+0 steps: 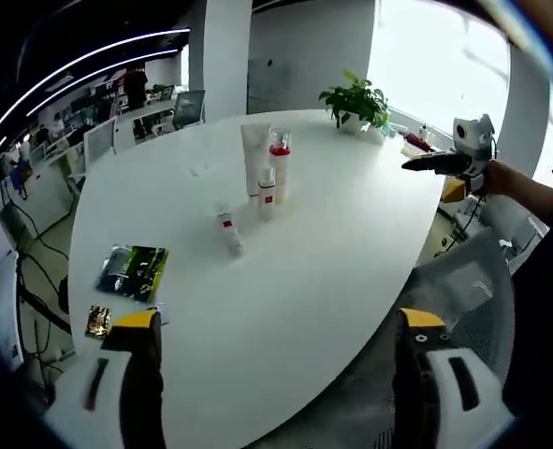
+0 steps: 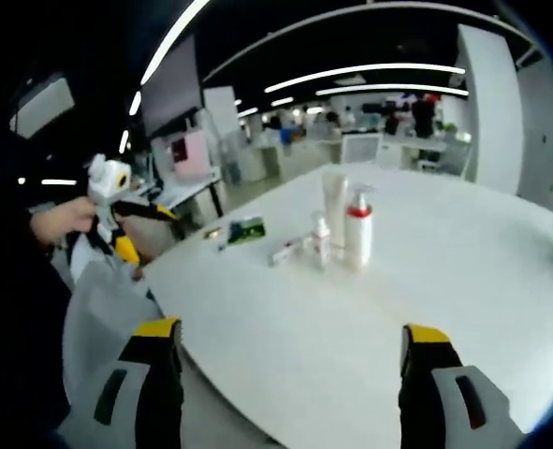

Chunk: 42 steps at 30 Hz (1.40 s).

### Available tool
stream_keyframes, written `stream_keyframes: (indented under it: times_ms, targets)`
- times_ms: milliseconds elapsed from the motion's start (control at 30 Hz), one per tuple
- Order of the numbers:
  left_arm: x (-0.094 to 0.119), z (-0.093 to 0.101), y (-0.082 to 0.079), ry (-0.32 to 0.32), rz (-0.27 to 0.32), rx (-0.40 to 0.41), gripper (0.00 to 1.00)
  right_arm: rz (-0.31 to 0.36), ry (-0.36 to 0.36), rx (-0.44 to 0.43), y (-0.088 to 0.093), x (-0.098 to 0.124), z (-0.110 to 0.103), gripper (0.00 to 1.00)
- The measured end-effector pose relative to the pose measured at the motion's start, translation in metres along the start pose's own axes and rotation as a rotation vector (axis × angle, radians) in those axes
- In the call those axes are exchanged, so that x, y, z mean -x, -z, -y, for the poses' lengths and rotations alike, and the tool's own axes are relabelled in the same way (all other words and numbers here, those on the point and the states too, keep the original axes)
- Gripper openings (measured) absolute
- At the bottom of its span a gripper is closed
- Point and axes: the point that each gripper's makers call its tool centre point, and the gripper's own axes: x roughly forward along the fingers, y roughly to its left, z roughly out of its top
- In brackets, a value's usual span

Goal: Arrange the skincare products in the storage area until every visible bottle or jar stands upright without overlapping.

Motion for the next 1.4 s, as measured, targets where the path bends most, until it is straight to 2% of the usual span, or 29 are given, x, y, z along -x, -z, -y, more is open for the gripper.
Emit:
stream_keyframes:
  times_ms: [467,700,967,1400]
  targets:
    - [-0.024,-0.013,-0.015,0.02,-0.003,0.018,0.96,-0.001,0.024,-0.037,0.002,-0.004,0.012,0.99]
    - [-0.04,-0.016,-0.006,0.047,-0.058,0.057,0.94,-0.02,0.018,-0.034,0.006,-0.01,0.012,0.99]
    - [-0.056,-0.019,-0.006,0.08,-0.045,0.108,0.91,-0.032,0.022,-0.054,0.009,-0.015,0.019,0.99]
    - [-0.083,-0.036,-0.005,0.055,-0.09,0.096,0.85,-0.05,0.026,-0.067,0.012,-0.022,0.028,0.99]
